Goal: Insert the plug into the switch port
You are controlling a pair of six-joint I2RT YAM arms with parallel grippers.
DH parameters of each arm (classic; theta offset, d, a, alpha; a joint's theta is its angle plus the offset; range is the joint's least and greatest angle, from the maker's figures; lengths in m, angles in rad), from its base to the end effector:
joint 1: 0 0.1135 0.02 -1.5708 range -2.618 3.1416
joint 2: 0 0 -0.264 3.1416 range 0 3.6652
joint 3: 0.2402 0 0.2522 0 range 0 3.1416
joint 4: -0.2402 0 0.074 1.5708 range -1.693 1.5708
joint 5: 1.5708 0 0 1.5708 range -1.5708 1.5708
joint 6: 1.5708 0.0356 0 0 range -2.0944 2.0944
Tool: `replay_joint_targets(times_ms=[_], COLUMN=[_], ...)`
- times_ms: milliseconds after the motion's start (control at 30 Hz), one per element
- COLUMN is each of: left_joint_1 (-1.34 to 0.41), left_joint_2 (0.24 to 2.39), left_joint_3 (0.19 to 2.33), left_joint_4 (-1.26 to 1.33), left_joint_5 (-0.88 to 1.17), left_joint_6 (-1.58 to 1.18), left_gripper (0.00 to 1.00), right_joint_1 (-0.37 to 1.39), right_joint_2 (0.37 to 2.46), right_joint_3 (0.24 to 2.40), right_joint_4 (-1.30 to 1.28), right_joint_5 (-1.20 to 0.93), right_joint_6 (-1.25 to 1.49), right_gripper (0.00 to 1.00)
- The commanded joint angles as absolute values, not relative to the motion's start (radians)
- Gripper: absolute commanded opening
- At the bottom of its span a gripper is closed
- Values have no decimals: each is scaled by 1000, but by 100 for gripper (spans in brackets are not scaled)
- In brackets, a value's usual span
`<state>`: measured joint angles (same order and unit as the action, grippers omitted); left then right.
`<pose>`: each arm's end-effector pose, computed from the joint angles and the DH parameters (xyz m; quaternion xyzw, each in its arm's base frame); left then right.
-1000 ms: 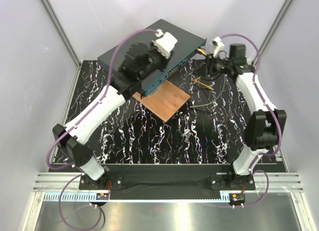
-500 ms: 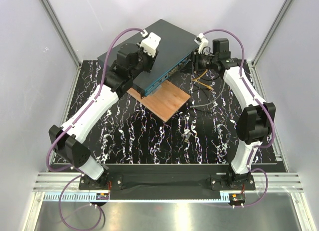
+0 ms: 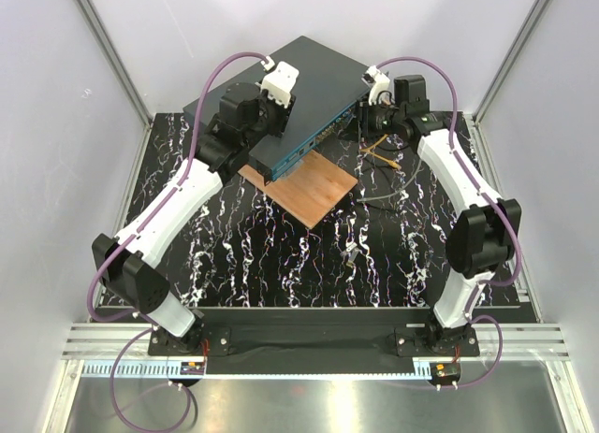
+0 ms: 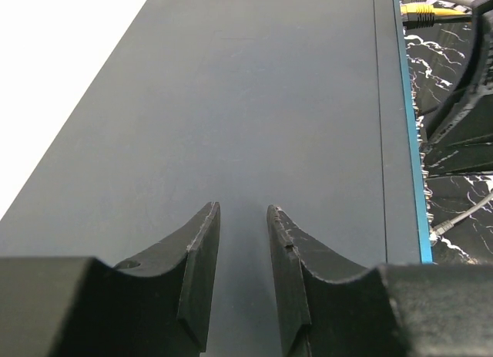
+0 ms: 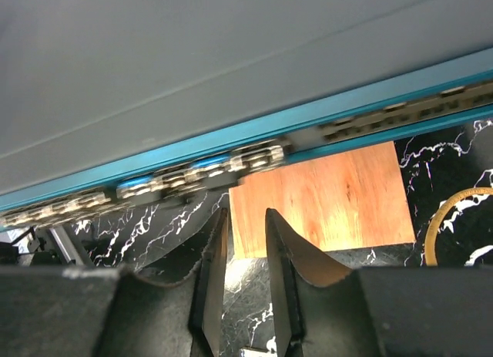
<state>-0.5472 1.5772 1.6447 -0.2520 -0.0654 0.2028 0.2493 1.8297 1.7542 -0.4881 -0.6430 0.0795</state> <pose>0.3169 -0.1904 0.4338 0.2622 0.7230 -0.0847 0.6335 0.4047 0.1251 0.3553 -0.2224 0.8151 0.3480 0.4064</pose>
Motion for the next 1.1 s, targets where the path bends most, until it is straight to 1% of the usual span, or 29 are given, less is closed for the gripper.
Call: replay_joint_targets(times_ms=[0, 133, 433, 800, 1067], left_joint_1=[-540, -538, -525, -518, -520], left_joint_2=[1571, 1577, 1574, 1566, 1569], left_joint_3=[1655, 1658, 1649, 1625, 1606], left_joint_4=[-186, -184, -186, -190, -213], left_joint_5=[-75, -72, -69, -66, -58], left_joint_6=[181, 181, 169, 149, 149], left_gripper=[37, 37, 37, 37, 36], right_joint_1=[271, 278, 305, 319, 351], right_joint_2=[1738, 1749, 1796, 1838, 1879], right_joint_3=[1735, 1736, 1807, 1873, 1939], right_joint_4=[-411, -402, -413, -394, -399], right_joint_5=[-612, -618, -566, -523, -520], right_joint_6=[78, 86, 80, 97, 88], right_gripper=[32, 29, 28, 19, 18])
